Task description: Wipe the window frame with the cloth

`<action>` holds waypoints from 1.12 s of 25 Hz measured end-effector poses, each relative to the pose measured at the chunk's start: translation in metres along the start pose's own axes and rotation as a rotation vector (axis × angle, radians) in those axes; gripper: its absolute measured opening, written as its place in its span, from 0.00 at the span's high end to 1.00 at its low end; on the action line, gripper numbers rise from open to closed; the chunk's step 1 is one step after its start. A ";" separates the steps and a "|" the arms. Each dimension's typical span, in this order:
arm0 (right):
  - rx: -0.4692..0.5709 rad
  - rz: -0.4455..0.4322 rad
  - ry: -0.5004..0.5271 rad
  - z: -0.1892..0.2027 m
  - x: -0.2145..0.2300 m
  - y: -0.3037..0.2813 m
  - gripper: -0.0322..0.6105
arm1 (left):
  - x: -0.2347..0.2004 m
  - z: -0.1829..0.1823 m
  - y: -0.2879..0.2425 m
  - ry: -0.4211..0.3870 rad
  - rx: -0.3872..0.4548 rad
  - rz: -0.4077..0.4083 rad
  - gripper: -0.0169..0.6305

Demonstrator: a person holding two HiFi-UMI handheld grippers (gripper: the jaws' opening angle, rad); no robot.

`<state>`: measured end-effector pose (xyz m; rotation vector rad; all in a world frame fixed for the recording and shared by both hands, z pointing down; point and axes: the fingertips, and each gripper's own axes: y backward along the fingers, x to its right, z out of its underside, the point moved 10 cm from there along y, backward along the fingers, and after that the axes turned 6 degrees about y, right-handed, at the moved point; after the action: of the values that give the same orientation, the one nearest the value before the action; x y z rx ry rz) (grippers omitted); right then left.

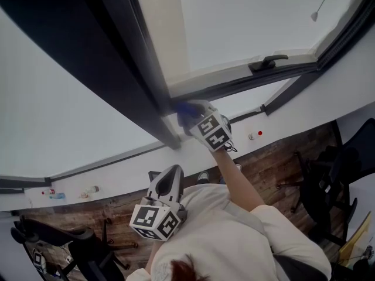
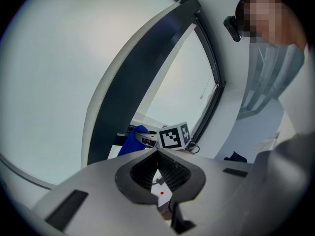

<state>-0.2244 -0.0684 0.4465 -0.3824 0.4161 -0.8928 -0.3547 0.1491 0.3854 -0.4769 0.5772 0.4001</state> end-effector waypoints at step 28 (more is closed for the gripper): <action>0.003 0.070 -0.063 0.017 0.026 0.020 0.87 | 0.003 -0.005 -0.018 -0.010 -0.030 0.045 0.97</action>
<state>-0.1881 -0.0757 0.4465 -0.3898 0.3677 -0.8116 -0.3459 0.1319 0.3856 -0.4914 0.5735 0.4540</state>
